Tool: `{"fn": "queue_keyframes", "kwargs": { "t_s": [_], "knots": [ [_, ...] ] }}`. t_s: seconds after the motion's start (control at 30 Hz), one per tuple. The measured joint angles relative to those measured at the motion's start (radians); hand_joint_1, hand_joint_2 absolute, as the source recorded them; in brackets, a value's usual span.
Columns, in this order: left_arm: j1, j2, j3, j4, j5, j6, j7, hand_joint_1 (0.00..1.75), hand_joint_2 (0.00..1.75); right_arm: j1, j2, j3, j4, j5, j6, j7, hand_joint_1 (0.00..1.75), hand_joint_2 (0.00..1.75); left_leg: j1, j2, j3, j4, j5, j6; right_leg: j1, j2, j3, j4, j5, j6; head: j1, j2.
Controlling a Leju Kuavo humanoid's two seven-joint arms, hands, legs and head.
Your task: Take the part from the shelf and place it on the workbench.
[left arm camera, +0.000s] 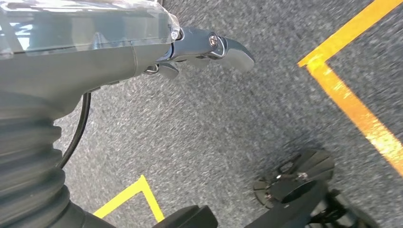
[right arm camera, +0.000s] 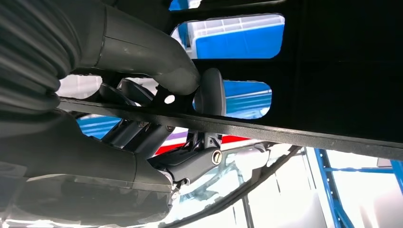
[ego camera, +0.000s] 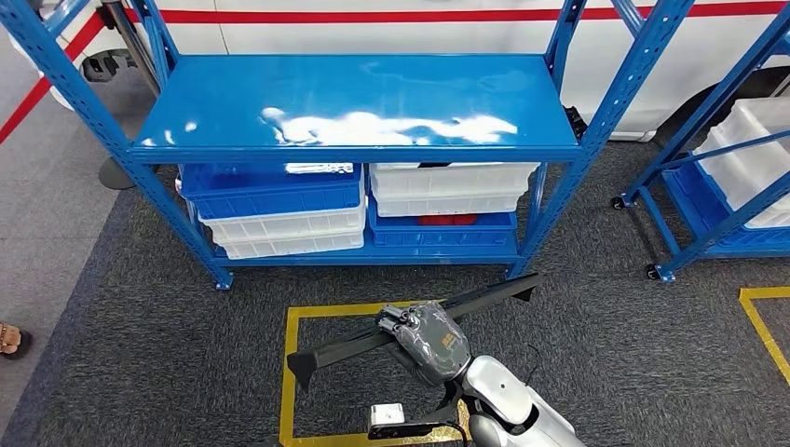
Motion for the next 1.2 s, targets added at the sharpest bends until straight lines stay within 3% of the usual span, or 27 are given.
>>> {"fn": "queue_keyframes", "kwargs": {
  "t_s": [0.07,0.13,0.17,0.2,0.27,0.3,0.33,0.37,0.4,0.43,0.47,0.53,0.57,0.67,0.73,0.8,0.83,0.87,0.9,0.97,1.03,1.07,1.13,1.2],
  "knots": [
    [0.0,-0.001,0.0,0.0,0.0,-0.001,-0.004,0.0,1.75,-0.003,0.005,-0.002,-0.002,-0.023,0.017,-0.001,1.75,1.75,0.002,0.0,-0.004,0.0,0.018,-0.011,0.008,0.001,0.046,-0.08,-0.026,-0.01,0.0,0.0],
    [0.002,-0.002,0.0,0.0,0.001,-0.001,-0.007,0.0,1.75,-0.007,0.008,-0.004,0.0,-0.052,0.044,-0.011,1.75,1.75,0.004,-0.002,-0.007,-0.006,0.03,-0.023,0.007,0.001,0.034,-0.088,-0.004,-0.021,0.0,0.0],
    [0.003,-0.002,0.0,0.0,0.001,-0.001,-0.008,0.0,1.75,-0.009,0.011,-0.005,0.003,-0.066,0.06,-0.016,1.75,1.75,0.005,-0.003,-0.014,0.002,0.015,-0.03,0.004,-0.001,0.024,-0.091,0.01,-0.028,-0.001,0.0],
    [0.005,-0.002,0.0,0.0,0.003,-0.001,-0.009,0.0,1.75,-0.011,0.014,-0.006,0.006,-0.08,0.076,-0.02,1.75,1.75,0.007,-0.004,-0.026,0.028,-0.022,-0.037,0.0,-0.003,0.01,-0.094,0.025,-0.034,-0.001,0.0],
    [0.007,-0.002,0.0,0.0,0.005,0.004,-0.02,0.0,1.75,-0.014,0.023,-0.01,0.015,-0.112,0.106,-0.025,1.75,1.75,0.013,-0.005,-0.058,0.137,-0.128,-0.05,-0.003,-0.003,-0.023,-0.096,0.051,-0.039,-0.001,0.0],
    [0.008,-0.002,0.0,0.0,0.005,0.009,-0.029,0.0,1.75,-0.015,0.027,-0.013,0.019,-0.126,0.116,-0.03,1.75,1.75,0.016,-0.005,-0.072,0.205,-0.164,-0.056,-0.003,-0.003,-0.041,-0.096,0.063,-0.039,-0.001,0.0],
    [0.008,-0.002,0.0,0.0,0.004,0.014,-0.038,0.0,1.75,-0.015,0.03,-0.015,0.024,-0.135,0.122,-0.036,1.75,1.75,0.018,-0.005,-0.078,0.262,-0.171,-0.06,-0.003,-0.004,-0.058,-0.095,0.074,-0.038,-0.001,0.0],
    [0.009,-0.002,0.0,0.0,0.003,0.018,-0.045,0.0,1.75,-0.015,0.033,-0.016,0.028,-0.14,0.123,-0.043,1.75,1.75,0.02,-0.005,-0.074,0.296,-0.153,-0.063,-0.003,-0.005,-0.074,-0.095,0.086,-0.036,-0.001,0.0],
    [0.01,-0.002,0.0,0.0,0.002,0.02,-0.048,0.0,1.75,-0.015,0.036,-0.016,0.032,-0.14,0.122,-0.049,1.75,1.75,0.021,-0.005,-0.052,0.295,-0.12,-0.063,-0.004,-0.006,-0.089,-0.094,0.097,-0.033,-0.001,0.0],
    [0.011,-0.002,0.0,0.0,0.003,0.022,-0.05,0.0,1.75,-0.014,0.039,-0.016,0.036,-0.14,0.12,-0.053,1.75,1.75,0.022,-0.005,-0.013,0.258,-0.09,-0.063,-0.004,-0.007,-0.101,-0.093,0.108,-0.03,-0.001,0.0],
    [0.011,-0.001,0.0,0.0,0.006,0.024,-0.05,0.0,1.75,-0.014,0.044,-0.016,0.041,-0.138,0.116,-0.057,1.75,1.75,0.022,-0.005,0.046,0.188,-0.082,-0.06,-0.003,-0.007,-0.11,-0.092,0.116,-0.026,-0.001,0.0],
    [0.011,-0.001,0.0,0.0,0.012,0.03,-0.051,0.0,1.75,-0.015,0.055,-0.017,0.052,-0.134,0.104,-0.064,1.75,1.75,0.019,-0.005,0.157,0.03,-0.116,-0.048,0.0,-0.007,-0.119,-0.088,0.131,-0.017,-0.001,0.0],
    [0.011,-0.001,0.0,0.0,0.015,0.033,-0.052,0.0,1.75,-0.016,0.061,-0.017,0.058,-0.132,0.098,-0.066,1.75,1.75,0.017,-0.005,0.187,-0.019,-0.136,-0.041,0.001,-0.008,-0.121,-0.087,0.137,-0.011,-0.001,0.0],
    [0.018,-0.001,0.0,0.0,0.021,0.035,-0.054,0.0,1.75,-0.018,0.077,-0.017,0.083,-0.123,0.086,-0.069,1.75,1.75,0.017,-0.001,0.191,-0.044,-0.134,-0.018,-0.002,-0.006,-0.128,-0.078,0.142,0.007,0.0,0.0],
    [0.021,-0.002,0.001,0.0,0.021,0.037,-0.054,0.0,1.75,-0.018,0.087,-0.017,0.101,-0.113,0.074,-0.066,1.75,1.75,0.018,0.006,0.182,-0.047,-0.119,-0.003,-0.005,-0.003,-0.16,-0.004,0.088,0.014,0.0,0.0],
    [0.023,-0.002,0.001,0.0,0.022,0.039,-0.054,0.0,1.75,-0.018,0.096,-0.017,0.118,-0.105,0.063,-0.061,1.75,1.75,0.013,0.012,0.167,-0.044,-0.109,0.004,-0.006,-0.001,-0.215,0.134,0.011,0.019,-0.001,0.0],
    [0.025,-0.002,0.001,0.0,0.024,0.04,-0.054,0.0,1.75,-0.018,0.1,-0.017,0.125,-0.102,0.061,-0.059,1.75,1.75,0.011,0.016,0.16,-0.042,-0.105,0.005,-0.006,-0.001,-0.233,0.187,-0.01,0.019,-0.001,0.0],
    [0.028,-0.002,0.001,0.0,0.026,0.041,-0.054,0.0,1.75,-0.018,0.103,-0.017,0.132,-0.1,0.06,-0.057,1.75,1.75,0.008,0.02,0.154,-0.038,-0.103,0.005,-0.005,-0.001,-0.233,0.206,-0.012,0.018,-0.001,0.0],
    [0.03,-0.002,0.002,0.0,0.028,0.043,-0.053,0.0,1.75,-0.018,0.107,-0.017,0.138,-0.098,0.06,-0.057,1.75,1.75,0.006,0.025,0.15,-0.034,-0.103,0.005,-0.005,-0.002,-0.213,0.183,0.004,0.015,-0.001,0.0],
    [0.032,-0.003,0.002,0.0,0.031,0.046,-0.053,0.0,1.75,-0.023,0.114,-0.017,0.148,-0.097,0.061,-0.056,1.75,1.75,0.003,0.035,0.146,-0.026,-0.105,0.002,0.001,-0.018,-0.131,0.054,0.054,0.001,-0.001,0.0],
    [0.033,-0.005,0.003,0.0,0.033,0.049,-0.053,0.0,1.75,-0.033,0.121,-0.017,0.155,-0.098,0.062,-0.056,1.75,1.75,-0.002,0.046,0.142,-0.021,-0.108,-0.004,0.012,-0.041,-0.076,-0.047,0.074,-0.014,-0.001,0.0],
    [0.033,-0.006,0.003,0.0,0.034,0.05,-0.053,0.0,1.75,-0.037,0.124,-0.017,0.159,-0.098,0.063,-0.057,1.75,1.75,-0.003,0.053,0.14,-0.02,-0.109,-0.008,0.017,-0.046,-0.071,-0.063,0.072,-0.019,-0.001,0.0],
    [0.034,-0.006,0.004,0.0,0.034,0.051,-0.053,0.0,1.75,-0.041,0.128,-0.017,0.164,-0.098,0.063,-0.057,1.75,1.75,-0.004,0.064,0.137,-0.018,-0.112,-0.018,0.016,-0.031,-0.075,-0.071,0.077,-0.027,-0.001,0.0],
    [0.035,-0.007,0.004,0.0,0.034,0.051,-0.053,0.0,1.75,-0.042,0.131,-0.017,0.167,-0.098,0.063,-0.057,1.75,1.75,-0.002,0.045,0.128,0.006,-0.133,-0.03,0.009,-0.018,-0.074,-0.08,0.083,-0.037,-0.001,0.0]
  ]
}}
